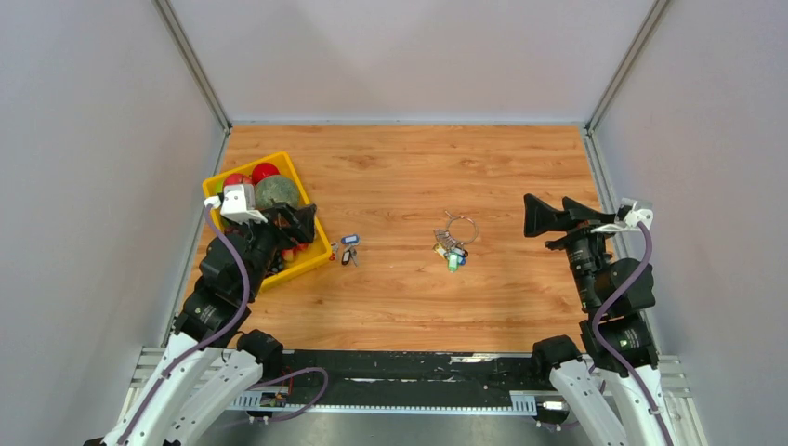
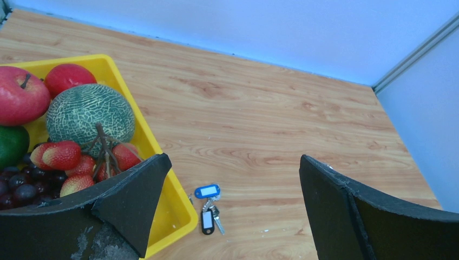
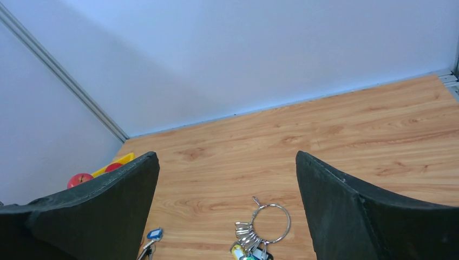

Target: Remove the keys from the keyring

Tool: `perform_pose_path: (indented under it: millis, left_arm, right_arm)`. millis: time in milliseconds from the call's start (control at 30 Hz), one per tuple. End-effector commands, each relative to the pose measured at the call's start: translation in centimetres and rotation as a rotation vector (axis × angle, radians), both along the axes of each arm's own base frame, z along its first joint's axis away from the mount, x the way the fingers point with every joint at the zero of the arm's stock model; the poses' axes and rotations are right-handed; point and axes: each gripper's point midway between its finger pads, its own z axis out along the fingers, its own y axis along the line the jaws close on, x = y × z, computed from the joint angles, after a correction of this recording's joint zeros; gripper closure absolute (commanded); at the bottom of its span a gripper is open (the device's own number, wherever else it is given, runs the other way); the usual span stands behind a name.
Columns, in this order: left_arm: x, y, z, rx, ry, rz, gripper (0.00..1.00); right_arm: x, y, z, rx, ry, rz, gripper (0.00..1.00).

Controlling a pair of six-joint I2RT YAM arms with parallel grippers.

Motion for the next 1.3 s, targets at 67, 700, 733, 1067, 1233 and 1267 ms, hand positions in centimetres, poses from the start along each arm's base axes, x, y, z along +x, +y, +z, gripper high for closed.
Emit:
perform_pose_path:
  millis: [67,700,733,1067,1233,1267]
  left_arm:
    - [0.5,0.6,0.4,0.030,-0.002,0.037,0.00]
    - [2.3,-7.4,-5.7,-0.104,0.084,-0.278,0.00]
    - [2.4,-7.9,-6.5,-0.095,0.117,-0.291,0.00]
    - [1.8,-12.6,-9.4,0.021,0.174,-0.360,0.00]
    - [1.7,-13.4,-10.4,0.064,0.178,-0.411,0.00]
    - [1.7,-13.4,-10.4,0.068,0.176,-0.413,0.00]
  right_arm:
    - [0.5,-0.4,-0.2,-0.020,0.037,-0.028,0.00]
    - [11.2,5.3,-14.4,-0.118,0.669,0.019,0.24]
    - [11.5,6.0,-15.1,-0.131,0.692,0.026,0.28]
    - [12.0,10.0,-24.0,-0.217,0.923,0.100,0.58]
    - [11.5,10.4,-26.8,-0.257,0.990,0.135,0.64]
    - [11.5,10.4,-27.1,-0.263,0.997,0.133,0.65]
